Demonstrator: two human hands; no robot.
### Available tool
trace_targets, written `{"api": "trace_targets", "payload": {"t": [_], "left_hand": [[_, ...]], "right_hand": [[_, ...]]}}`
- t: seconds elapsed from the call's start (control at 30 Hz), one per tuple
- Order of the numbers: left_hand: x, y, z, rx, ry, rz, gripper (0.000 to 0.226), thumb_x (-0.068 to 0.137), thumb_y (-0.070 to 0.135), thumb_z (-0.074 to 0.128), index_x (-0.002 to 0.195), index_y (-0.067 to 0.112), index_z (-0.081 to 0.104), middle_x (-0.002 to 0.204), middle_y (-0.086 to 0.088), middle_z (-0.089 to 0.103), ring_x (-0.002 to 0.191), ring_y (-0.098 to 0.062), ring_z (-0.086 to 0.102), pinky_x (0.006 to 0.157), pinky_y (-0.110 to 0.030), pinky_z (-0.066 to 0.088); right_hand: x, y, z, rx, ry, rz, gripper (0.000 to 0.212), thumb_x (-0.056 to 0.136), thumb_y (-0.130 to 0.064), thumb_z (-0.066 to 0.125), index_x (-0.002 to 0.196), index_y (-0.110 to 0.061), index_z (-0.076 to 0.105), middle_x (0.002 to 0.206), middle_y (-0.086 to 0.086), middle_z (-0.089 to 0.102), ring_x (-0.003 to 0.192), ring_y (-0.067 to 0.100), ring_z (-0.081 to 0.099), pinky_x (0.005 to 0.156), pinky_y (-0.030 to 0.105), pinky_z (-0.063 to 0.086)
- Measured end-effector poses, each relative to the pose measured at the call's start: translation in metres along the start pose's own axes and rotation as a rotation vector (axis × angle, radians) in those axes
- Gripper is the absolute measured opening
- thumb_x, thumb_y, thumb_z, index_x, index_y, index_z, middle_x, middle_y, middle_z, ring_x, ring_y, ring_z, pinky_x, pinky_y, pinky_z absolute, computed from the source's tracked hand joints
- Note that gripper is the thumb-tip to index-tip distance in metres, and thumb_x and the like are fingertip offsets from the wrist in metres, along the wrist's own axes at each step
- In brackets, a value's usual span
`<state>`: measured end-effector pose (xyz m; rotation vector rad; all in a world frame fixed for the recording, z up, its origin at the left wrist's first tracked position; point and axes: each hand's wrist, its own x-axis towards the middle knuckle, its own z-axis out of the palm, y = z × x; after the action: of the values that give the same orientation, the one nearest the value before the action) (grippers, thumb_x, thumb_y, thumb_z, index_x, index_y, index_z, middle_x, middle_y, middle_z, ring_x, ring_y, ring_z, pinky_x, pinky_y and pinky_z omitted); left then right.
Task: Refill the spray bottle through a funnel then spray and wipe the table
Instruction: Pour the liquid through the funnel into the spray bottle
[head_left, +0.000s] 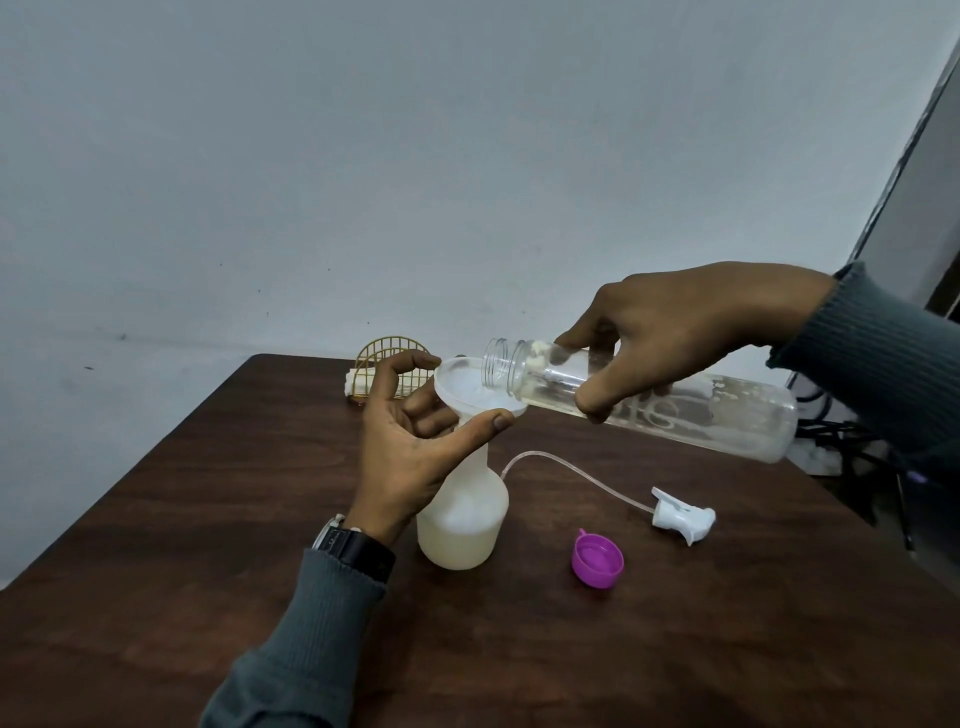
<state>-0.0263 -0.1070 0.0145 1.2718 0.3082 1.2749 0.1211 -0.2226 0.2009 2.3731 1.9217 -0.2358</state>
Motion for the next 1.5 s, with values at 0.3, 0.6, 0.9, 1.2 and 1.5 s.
{"api": "trace_targets", "payload": {"t": [0.3, 0.6, 0.9, 1.2, 1.5], "left_hand": [[-0.0008, 0.0023, 0.0016, -0.001, 0.003, 0.005, 0.081, 0.056, 0.007, 0.09, 0.123, 0.013, 0.045, 0.11, -0.011, 0.081, 0.094, -0.027, 0.08, 0.078, -0.032, 0.064], [-0.0011, 0.0024, 0.0016, -0.017, 0.007, 0.004, 0.081, 0.055, 0.007, 0.09, 0.122, 0.013, 0.045, 0.111, -0.014, 0.08, 0.094, -0.027, 0.08, 0.076, -0.03, 0.063], [-0.0019, 0.0026, 0.0011, -0.008, 0.006, 0.003, 0.081, 0.056, 0.007, 0.09, 0.123, 0.012, 0.045, 0.11, -0.012, 0.081, 0.095, -0.027, 0.08, 0.076, -0.03, 0.063], [-0.0007, 0.0, -0.0011, 0.007, 0.003, -0.003, 0.086, 0.059, 0.003, 0.097, 0.126, 0.01, 0.044, 0.112, -0.013, 0.08, 0.099, -0.031, 0.079, 0.082, -0.036, 0.064], [-0.002, 0.0021, 0.0002, 0.005, 0.006, 0.01, 0.081, 0.055, 0.008, 0.091, 0.123, 0.013, 0.046, 0.112, -0.012, 0.08, 0.096, -0.028, 0.08, 0.077, -0.031, 0.064]], "right_hand": [[-0.0014, -0.0025, -0.0017, -0.004, -0.017, 0.005, 0.051, 0.069, -0.051, 0.075, 0.118, -0.037, 0.075, 0.095, -0.008, 0.08, 0.052, 0.001, 0.066, 0.08, 0.032, 0.064], [0.0017, -0.0031, -0.0022, -0.05, -0.03, 0.022, 0.063, 0.059, -0.063, 0.072, 0.119, -0.044, 0.072, 0.094, -0.008, 0.081, 0.06, 0.008, 0.073, 0.08, 0.03, 0.061], [0.0004, -0.0057, -0.0012, -0.039, -0.004, 0.016, 0.055, 0.07, -0.052, 0.076, 0.123, -0.039, 0.072, 0.093, -0.008, 0.081, 0.052, 0.001, 0.067, 0.074, 0.026, 0.06], [0.0016, -0.0059, -0.0023, -0.04, -0.007, 0.017, 0.051, 0.07, -0.052, 0.076, 0.119, -0.038, 0.074, 0.093, -0.008, 0.08, 0.054, 0.002, 0.068, 0.077, 0.029, 0.063], [0.0023, -0.0052, -0.0021, -0.041, -0.018, 0.013, 0.052, 0.07, -0.053, 0.076, 0.121, -0.04, 0.072, 0.094, -0.007, 0.081, 0.055, 0.003, 0.068, 0.077, 0.028, 0.062]]}}
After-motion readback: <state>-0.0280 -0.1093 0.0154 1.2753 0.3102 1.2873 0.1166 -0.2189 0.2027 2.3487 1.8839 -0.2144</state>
